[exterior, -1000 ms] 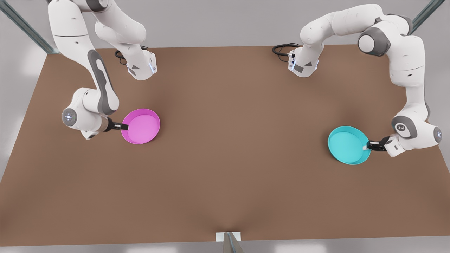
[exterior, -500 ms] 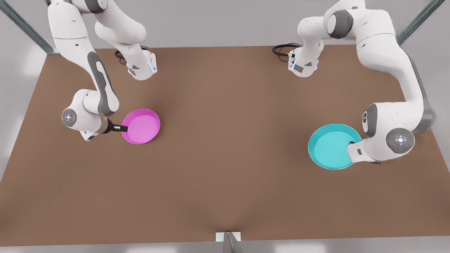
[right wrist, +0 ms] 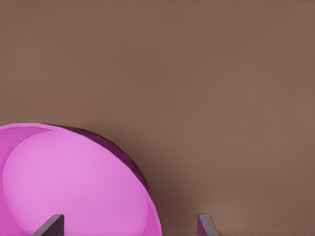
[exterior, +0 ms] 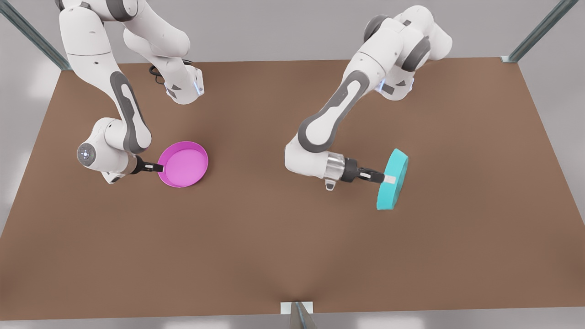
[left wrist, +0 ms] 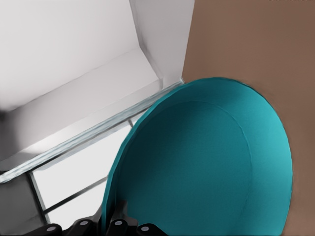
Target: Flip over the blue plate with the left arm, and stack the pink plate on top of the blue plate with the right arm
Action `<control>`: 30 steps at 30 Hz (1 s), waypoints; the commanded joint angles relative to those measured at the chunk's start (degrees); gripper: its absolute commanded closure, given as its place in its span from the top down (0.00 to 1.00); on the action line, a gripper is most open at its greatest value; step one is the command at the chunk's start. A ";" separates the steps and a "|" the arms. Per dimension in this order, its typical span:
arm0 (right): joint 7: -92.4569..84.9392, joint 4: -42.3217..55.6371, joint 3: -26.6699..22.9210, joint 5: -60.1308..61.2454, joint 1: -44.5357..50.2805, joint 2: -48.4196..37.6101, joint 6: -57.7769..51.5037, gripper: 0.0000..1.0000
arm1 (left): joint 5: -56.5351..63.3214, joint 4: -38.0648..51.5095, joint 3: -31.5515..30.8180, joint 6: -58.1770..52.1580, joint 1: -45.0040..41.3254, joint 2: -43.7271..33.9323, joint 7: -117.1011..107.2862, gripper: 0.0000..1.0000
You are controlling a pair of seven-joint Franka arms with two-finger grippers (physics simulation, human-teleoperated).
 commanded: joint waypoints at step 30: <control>-4.63 -2.11 0.09 0.38 0.08 4.12 5.57 1.00 | 11.38 15.21 -1.72 -8.46 -13.07 29.58 -33.59 0.21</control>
